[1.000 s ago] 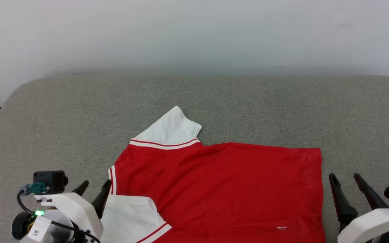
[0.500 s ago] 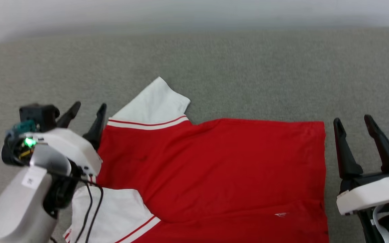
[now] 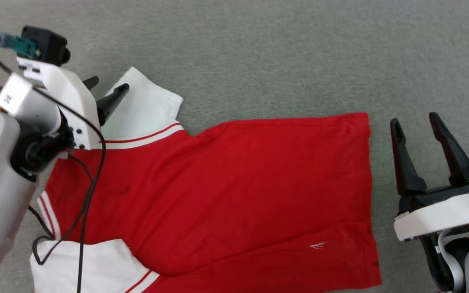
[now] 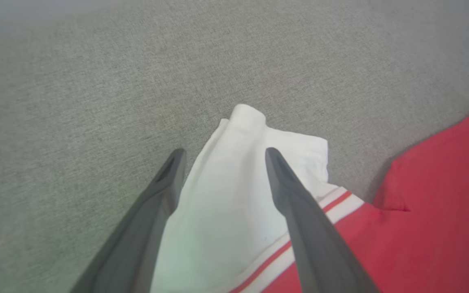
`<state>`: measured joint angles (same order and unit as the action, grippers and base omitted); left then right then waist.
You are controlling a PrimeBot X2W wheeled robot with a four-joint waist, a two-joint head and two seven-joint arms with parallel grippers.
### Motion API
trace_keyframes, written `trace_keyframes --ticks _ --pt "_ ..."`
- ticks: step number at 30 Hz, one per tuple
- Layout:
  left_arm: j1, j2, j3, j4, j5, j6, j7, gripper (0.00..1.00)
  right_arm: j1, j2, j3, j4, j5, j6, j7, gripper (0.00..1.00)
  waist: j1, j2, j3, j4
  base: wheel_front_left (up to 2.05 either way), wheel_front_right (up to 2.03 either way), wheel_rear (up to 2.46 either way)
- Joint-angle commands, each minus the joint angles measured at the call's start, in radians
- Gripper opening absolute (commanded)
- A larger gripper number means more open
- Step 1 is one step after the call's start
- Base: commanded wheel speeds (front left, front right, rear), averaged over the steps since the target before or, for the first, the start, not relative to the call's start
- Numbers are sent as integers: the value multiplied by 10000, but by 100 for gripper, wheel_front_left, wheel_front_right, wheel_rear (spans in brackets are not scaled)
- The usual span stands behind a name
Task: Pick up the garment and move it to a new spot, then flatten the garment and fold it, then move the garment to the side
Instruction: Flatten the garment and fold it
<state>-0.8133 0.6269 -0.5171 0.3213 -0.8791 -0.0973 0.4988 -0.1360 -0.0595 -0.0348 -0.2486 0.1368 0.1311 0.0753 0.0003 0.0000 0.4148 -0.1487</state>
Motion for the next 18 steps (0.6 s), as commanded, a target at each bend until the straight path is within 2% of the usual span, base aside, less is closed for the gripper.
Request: trace_keyframes --ticks 1,8,12,13,14,15,16,18 --pt "-175 61 -44 53 -121 -45 218 100 -167 56 39 63 42 -8 -67 100 -3 0 237 -260 0 0 0" --pt "-1031 316 -337 671 -712 11 2450 100 -335 97 292 444 239 -8 -291 100 -3 0 666 -779 0 0 0" --pt "-989 328 -602 1002 -850 322 3412 98 -396 105 272 643 403 -8 -419 100 -3 0 839 -956 0 0 0" --pt "-891 310 -688 1067 -915 409 3664 55 -384 104 239 709 507 -8 -424 100 -3 0 867 -981 0 0 0" --pt "-789 291 -797 1088 -944 461 3895 40 -395 104 213 750 590 -8 -477 100 -3 0 898 -1002 0 0 0" --pt "-683 275 -851 1100 -1003 551 4065 4 -414 104 182 802 669 -8 -506 100 -3 0 920 -1018 0 0 0" --pt "-582 258 -917 1094 -1042 618 4242 0 -421 103 135 869 752 -8 -507 100 -3 0 933 -1029 0 0 0" --pt "-469 304 -1024 1030 -997 682 4406 0 -477 105 79 971 959 -6 -414 100 -3 0 957 -1042 0 0 0"
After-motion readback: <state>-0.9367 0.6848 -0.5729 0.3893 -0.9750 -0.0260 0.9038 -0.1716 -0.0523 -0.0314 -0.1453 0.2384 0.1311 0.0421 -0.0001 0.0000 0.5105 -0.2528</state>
